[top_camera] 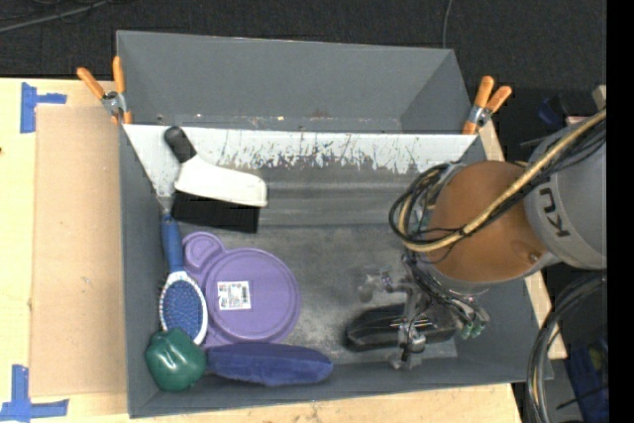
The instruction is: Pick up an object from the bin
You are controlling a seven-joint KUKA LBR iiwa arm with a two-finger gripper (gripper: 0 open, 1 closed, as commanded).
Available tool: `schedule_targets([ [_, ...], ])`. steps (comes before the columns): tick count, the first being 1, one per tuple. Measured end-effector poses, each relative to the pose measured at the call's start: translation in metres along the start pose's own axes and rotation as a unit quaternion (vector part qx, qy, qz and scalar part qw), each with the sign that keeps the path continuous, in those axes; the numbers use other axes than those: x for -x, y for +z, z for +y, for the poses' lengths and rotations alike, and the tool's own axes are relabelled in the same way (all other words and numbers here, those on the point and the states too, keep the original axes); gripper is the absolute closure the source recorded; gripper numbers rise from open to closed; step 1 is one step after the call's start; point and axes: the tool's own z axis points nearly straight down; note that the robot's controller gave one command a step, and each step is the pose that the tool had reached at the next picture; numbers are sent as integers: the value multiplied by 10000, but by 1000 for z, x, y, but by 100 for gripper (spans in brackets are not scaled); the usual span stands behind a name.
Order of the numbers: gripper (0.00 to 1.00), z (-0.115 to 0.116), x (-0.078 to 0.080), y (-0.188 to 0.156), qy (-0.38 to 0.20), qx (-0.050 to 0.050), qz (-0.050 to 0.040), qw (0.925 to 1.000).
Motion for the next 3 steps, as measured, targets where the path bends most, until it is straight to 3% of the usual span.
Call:
schedule_targets([
  [1, 100, -2, 4, -79, -431, 6, 4, 9991],
  [2, 0, -2, 4, -79, -420, 7, 5, 9991],
  [3, 100, -3, 4, -79, -410, 8, 5, 9992],
])
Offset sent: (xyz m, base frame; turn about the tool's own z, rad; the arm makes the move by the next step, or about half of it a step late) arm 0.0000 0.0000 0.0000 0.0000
